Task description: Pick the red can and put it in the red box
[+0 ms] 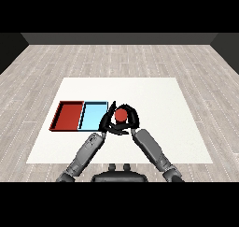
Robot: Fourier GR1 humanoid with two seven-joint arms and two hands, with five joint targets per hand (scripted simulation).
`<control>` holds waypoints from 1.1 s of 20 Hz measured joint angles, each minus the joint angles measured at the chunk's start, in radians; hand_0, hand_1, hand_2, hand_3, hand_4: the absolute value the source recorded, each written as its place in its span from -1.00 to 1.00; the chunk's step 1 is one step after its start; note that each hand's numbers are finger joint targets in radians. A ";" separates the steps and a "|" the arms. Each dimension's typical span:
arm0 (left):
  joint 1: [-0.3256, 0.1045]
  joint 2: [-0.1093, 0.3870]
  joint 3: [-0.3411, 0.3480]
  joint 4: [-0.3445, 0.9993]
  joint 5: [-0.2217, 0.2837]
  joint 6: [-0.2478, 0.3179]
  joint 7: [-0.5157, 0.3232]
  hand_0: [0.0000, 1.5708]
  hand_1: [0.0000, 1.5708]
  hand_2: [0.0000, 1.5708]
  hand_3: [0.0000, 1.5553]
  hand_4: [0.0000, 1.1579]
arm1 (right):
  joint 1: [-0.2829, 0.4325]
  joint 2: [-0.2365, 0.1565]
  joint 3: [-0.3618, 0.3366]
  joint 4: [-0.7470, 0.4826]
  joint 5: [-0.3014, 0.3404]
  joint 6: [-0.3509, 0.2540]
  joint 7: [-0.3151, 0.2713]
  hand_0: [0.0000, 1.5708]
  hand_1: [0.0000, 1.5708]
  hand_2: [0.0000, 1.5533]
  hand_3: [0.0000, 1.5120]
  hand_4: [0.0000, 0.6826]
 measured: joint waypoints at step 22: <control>-0.052 0.025 -0.094 0.014 0.028 0.194 0.026 1.00 1.00 0.96 0.88 0.77 | -0.024 -0.016 0.095 -0.034 -0.072 -0.070 -0.015 0.86 0.86 0.85 0.84 0.63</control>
